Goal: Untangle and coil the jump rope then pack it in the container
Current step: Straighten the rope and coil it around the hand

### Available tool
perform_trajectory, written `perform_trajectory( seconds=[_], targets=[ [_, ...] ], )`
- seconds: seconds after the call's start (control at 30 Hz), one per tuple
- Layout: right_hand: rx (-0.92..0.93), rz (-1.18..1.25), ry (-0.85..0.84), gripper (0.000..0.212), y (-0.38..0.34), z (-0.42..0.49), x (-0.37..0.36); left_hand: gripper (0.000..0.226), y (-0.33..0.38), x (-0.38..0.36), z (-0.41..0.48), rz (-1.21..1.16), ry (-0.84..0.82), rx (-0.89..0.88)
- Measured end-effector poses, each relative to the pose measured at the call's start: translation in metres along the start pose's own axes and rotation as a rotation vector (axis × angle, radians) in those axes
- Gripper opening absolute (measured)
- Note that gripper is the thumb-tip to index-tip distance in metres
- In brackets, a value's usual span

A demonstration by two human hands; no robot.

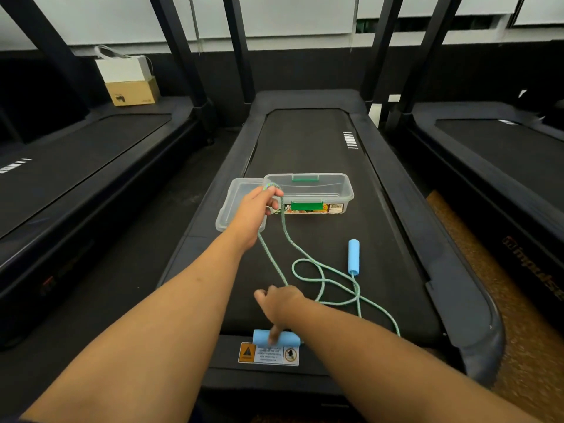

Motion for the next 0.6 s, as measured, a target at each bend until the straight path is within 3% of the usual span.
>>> perform_trajectory(
  seconds=[0.1,0.23,0.3,0.5,0.6],
  targets=[
    [0.081,-0.067,0.057,0.101,-0.001,0.001,0.001,0.025,-0.003,0.007,0.001,-0.001,0.015,0.014],
    [0.299,-0.417,0.147,0.070,-0.018,-0.004,-0.015,0.026,-0.008,0.015,0.002,-0.022,0.053,0.032],
    [0.332,-0.453,0.158,0.057,-0.024,-0.004,-0.025,0.026,-0.013,0.017,0.002,-0.024,0.064,0.051],
    [0.347,-0.340,0.096,0.058,-0.030,-0.014,-0.032,0.023,-0.021,0.017,-0.002,-0.048,0.068,0.081],
    [0.288,0.063,0.025,0.058,-0.023,-0.015,-0.021,0.024,-0.020,0.016,0.000,-0.035,0.059,0.078]
  ],
)
Point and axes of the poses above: each hand's wrist, its own z-axis towards the middle knuckle, its own x-axis out of the back of the hand, y = z × x, the point moved 3 cm from there along z, towards the middle knuckle, and after that the axes turned 8 degrees about -y, right-handed, at the moved point
